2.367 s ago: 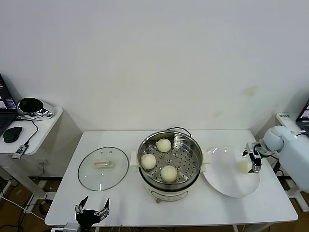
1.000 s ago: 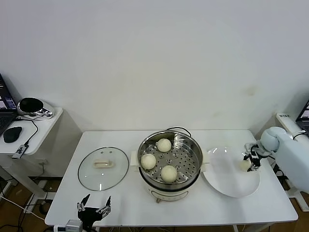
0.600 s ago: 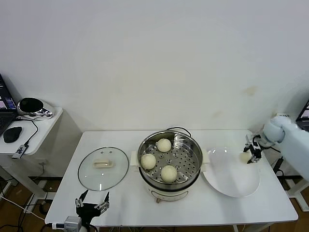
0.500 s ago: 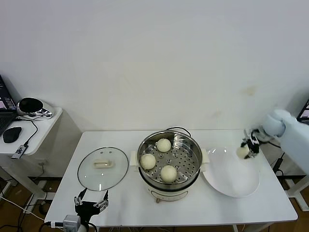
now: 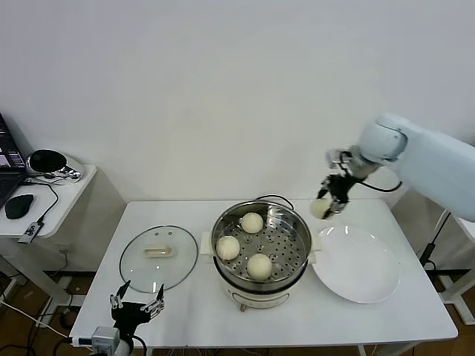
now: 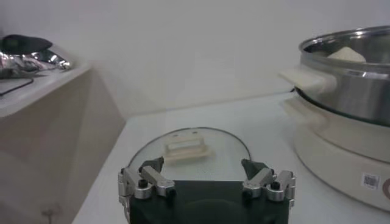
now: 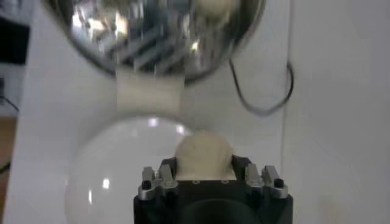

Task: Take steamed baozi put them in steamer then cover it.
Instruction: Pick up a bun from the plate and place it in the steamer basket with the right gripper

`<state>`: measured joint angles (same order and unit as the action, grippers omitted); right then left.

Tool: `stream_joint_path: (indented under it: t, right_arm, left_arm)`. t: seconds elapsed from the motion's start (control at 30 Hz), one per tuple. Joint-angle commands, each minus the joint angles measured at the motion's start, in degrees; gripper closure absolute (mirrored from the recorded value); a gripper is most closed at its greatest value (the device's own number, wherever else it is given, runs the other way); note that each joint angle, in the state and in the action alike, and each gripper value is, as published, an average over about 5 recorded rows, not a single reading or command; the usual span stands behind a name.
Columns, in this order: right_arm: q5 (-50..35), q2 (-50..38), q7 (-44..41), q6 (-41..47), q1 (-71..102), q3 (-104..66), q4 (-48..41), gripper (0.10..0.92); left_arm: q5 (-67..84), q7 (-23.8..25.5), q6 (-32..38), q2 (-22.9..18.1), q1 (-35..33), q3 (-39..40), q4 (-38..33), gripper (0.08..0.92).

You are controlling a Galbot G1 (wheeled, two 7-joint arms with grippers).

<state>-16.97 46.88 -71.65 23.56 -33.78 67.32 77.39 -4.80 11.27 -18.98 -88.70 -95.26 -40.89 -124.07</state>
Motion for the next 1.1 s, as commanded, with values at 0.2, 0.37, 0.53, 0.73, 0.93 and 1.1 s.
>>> stream_joint_path:
  t: [0.2, 0.37, 0.53, 0.73, 0.93, 1.1]
  right_arm:
    - [-5.24, 16.3, 0.95, 8.1, -1.67, 8.66, -2.37, 0.457]
    - [-2.81, 17.22, 0.91, 8.54, -0.81, 9.86, -2.86, 0.457]
    - [-0.08, 17.2, 1.66, 9.2, 1.22, 9.82, -2.88, 0.457]
    - [2.84, 17.53, 2.39, 9.65, 3.52, 9.0, -3.59, 0.455]
    - [4.41, 17.51, 2.62, 9.51, 4.61, 8.88, -4.46, 0.454]
    - [5.27, 17.15, 2.74, 9.45, 5.69, 8.43, -4.55, 0.451]
  left_arm:
    - [0.86, -0.03, 0.02, 0.25, 0.35, -0.56, -0.2, 0.177]
    - [1.17, 0.05, -0.07, 0.62, 0.76, -0.55, -0.38, 0.177]
    - [1.54, 0.13, -0.15, 0.55, 1.02, -0.26, -0.13, 0.177]
    - [1.84, 0.18, -0.13, 0.4, 1.18, -0.18, 0.27, 0.177]
    - [1.79, 0.17, -0.11, 0.3, 1.2, -0.06, 0.58, 0.177]
    - [1.79, 0.19, -0.11, 0.32, 1.29, -0.09, 0.7, 0.177]
